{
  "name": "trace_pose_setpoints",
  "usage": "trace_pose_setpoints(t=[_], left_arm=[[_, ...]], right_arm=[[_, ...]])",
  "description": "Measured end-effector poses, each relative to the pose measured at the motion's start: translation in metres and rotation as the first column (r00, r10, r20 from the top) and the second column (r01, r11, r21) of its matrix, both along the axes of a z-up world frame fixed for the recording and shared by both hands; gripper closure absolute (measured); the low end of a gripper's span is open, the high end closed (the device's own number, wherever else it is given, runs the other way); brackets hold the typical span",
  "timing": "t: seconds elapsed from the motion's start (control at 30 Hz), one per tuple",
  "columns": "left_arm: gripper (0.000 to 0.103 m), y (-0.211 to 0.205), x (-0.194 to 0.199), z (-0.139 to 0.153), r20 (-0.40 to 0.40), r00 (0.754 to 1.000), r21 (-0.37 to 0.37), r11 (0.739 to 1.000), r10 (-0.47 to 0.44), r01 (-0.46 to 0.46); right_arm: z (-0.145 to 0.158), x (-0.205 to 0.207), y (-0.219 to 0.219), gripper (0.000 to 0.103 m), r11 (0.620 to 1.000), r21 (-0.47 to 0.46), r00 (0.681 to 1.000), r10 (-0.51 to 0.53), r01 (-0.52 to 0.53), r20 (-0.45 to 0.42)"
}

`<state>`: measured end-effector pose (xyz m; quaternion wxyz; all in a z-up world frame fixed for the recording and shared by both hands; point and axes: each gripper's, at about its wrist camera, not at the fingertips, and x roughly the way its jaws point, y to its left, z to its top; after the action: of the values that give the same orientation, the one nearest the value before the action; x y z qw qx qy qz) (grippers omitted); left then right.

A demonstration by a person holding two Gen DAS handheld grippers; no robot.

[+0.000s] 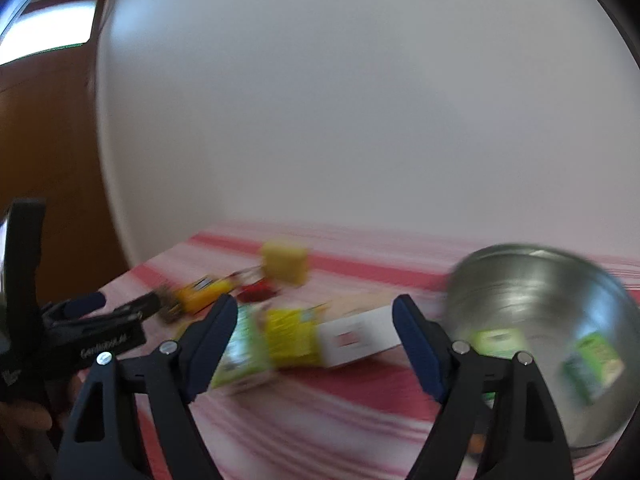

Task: Organize objects
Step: 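Grasp a green tissue pack with the right tool while the left grasps the yellow sponge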

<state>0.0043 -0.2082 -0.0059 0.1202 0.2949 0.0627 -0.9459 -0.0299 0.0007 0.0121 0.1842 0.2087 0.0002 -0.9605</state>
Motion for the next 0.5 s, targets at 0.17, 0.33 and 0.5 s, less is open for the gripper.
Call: trace_pose_setpoints(t=[0.17,0.33,0.5], left_arm=[[0.017,-0.022,0.005,-0.012,0.053,0.998,0.009,0.999,0.042,-0.042],[0.017,-0.027,0.007,-0.015,0.084,0.996,0.034,0.999,0.033,-0.036],[0.017,-0.022,0.007,-0.012,0.088,0.996,0.026,0.999,0.025,-0.027]], right_arm=[[-0.016,-0.014,-0.049,0.028,0.988,0.130,0.993,0.077,-0.087,0.085],[-0.035,-0.026,-0.079,0.031,0.961,0.246,0.978,0.079,-0.127,0.194],[-0.051,-0.039,-0.098,0.045,0.933,0.313,0.957,0.090,-0.178,0.277]])
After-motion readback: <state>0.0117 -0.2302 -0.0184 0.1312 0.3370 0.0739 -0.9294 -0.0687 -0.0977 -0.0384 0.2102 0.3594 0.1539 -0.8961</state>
